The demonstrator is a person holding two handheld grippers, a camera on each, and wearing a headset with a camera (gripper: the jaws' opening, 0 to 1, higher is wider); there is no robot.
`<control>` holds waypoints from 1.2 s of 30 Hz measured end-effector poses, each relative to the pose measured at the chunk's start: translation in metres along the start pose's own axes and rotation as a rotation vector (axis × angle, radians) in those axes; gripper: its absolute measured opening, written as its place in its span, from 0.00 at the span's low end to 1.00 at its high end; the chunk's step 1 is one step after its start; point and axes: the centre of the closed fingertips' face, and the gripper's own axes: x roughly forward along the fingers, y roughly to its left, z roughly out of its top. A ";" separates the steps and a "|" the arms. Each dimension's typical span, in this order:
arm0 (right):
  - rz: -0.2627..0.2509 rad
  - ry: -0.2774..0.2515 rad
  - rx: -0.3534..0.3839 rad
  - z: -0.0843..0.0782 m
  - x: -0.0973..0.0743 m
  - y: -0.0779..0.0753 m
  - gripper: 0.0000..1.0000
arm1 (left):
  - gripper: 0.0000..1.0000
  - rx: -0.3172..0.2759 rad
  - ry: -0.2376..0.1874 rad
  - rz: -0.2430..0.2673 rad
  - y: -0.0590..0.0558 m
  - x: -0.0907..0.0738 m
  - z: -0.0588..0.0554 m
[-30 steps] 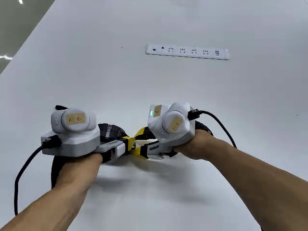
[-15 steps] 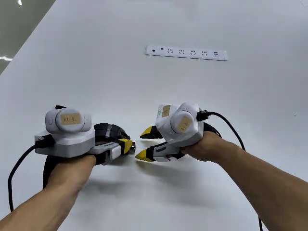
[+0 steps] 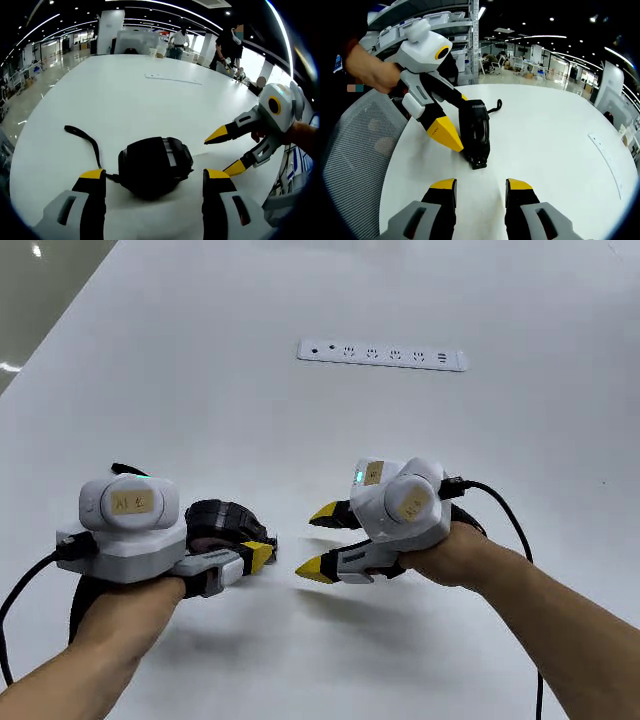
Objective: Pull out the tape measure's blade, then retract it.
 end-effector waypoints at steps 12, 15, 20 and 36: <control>-0.041 -0.009 0.057 -0.013 -0.020 0.003 0.43 | 0.76 0.057 0.012 -0.033 -0.002 -0.007 -0.009; -0.049 -0.013 0.065 -0.015 -0.025 0.004 0.44 | 0.77 0.073 0.003 -0.043 -0.003 -0.009 -0.009; -0.069 -0.016 0.084 -0.022 -0.035 0.006 0.47 | 0.78 0.124 -0.003 -0.058 -0.005 -0.013 -0.010; -0.165 -0.059 0.151 -0.035 -0.064 0.014 0.60 | 0.83 0.212 -0.053 -0.159 -0.015 -0.027 -0.011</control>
